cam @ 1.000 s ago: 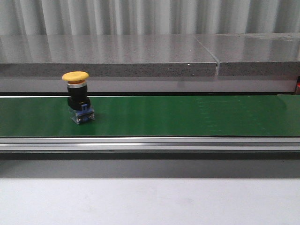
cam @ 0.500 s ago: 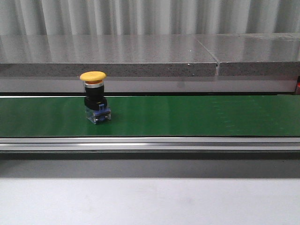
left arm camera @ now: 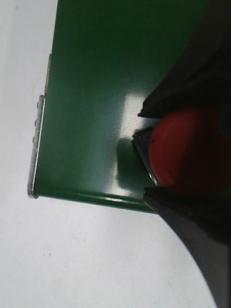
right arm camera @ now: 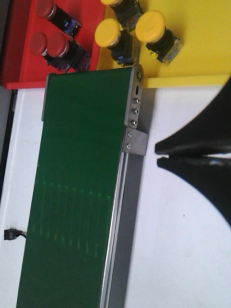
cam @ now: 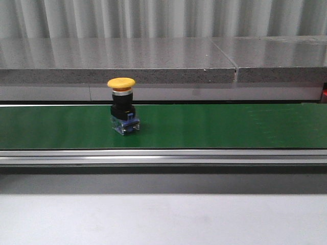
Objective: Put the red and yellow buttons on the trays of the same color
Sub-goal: 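Set the red button on the green belt and open the left gripper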
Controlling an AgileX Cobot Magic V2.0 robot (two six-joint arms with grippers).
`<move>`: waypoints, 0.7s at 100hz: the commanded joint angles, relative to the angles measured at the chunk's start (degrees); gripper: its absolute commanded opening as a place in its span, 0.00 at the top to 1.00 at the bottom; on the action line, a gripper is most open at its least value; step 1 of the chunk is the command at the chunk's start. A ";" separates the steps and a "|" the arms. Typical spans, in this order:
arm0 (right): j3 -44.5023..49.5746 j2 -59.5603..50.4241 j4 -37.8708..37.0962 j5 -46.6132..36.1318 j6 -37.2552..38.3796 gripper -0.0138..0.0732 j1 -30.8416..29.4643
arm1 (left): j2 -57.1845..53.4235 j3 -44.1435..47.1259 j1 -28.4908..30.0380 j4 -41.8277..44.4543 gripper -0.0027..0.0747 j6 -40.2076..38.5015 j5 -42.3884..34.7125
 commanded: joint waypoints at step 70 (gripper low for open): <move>-1.23 0.31 0.21 -3.62 -0.60 0.92 0.09 | -7.94 -1.34 -6.06 -0.76 0.29 -0.39 -9.56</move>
